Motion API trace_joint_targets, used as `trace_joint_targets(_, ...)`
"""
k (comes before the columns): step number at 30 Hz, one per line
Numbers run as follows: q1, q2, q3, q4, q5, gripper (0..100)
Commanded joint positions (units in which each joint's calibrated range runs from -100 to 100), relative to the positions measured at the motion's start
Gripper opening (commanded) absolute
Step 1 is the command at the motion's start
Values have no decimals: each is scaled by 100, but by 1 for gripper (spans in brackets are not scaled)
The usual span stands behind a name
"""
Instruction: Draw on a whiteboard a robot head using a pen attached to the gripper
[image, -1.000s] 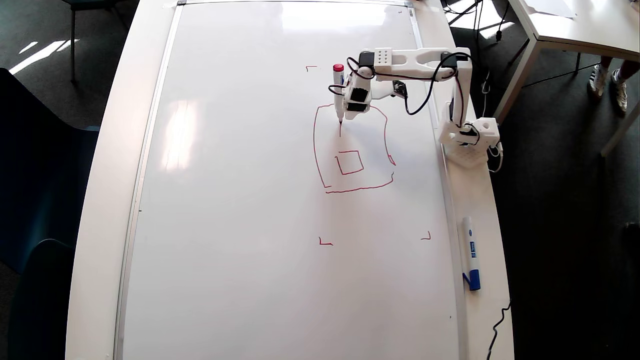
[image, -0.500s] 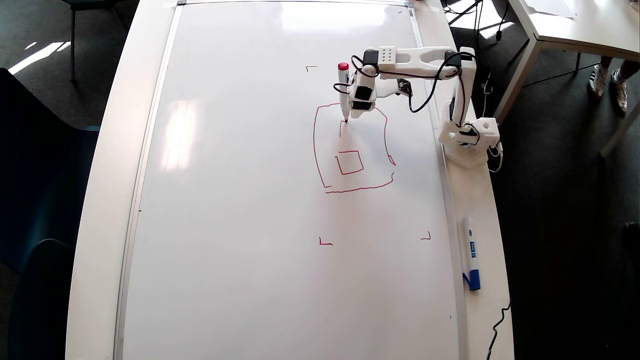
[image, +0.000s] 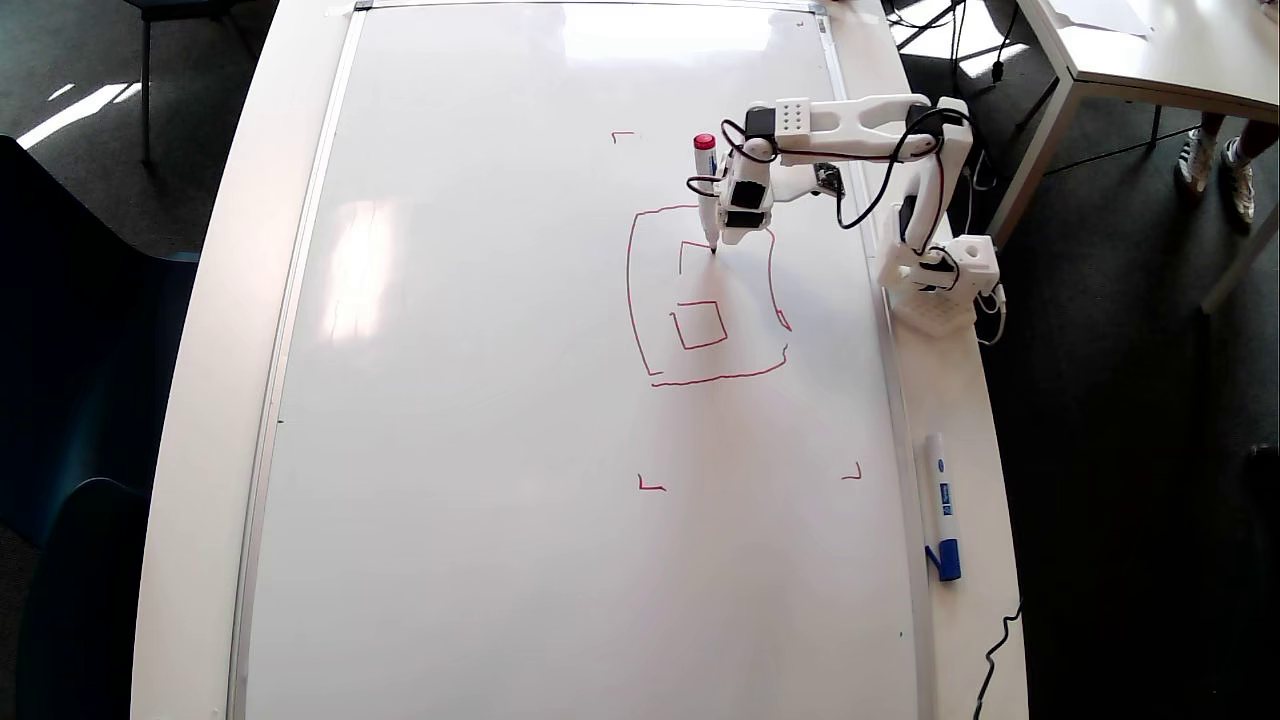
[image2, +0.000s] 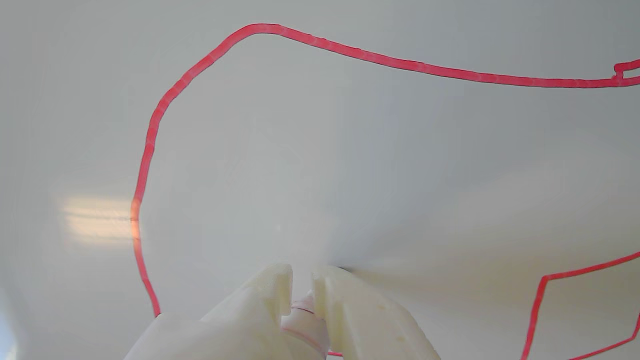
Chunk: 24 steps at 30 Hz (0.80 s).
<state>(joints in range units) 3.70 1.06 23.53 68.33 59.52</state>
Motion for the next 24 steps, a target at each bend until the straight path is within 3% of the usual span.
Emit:
trace_joint_targets(1, -270, -118, 3, -13, -11, 1)
trace_joint_targets(12, -646, -43, -69, -30, -237, 1)
trace_joint_targets(17, -668, -35, -79, -795, -226, 1)
trace_joint_targets(24, -668, -18, -287, -864, -226, 1)
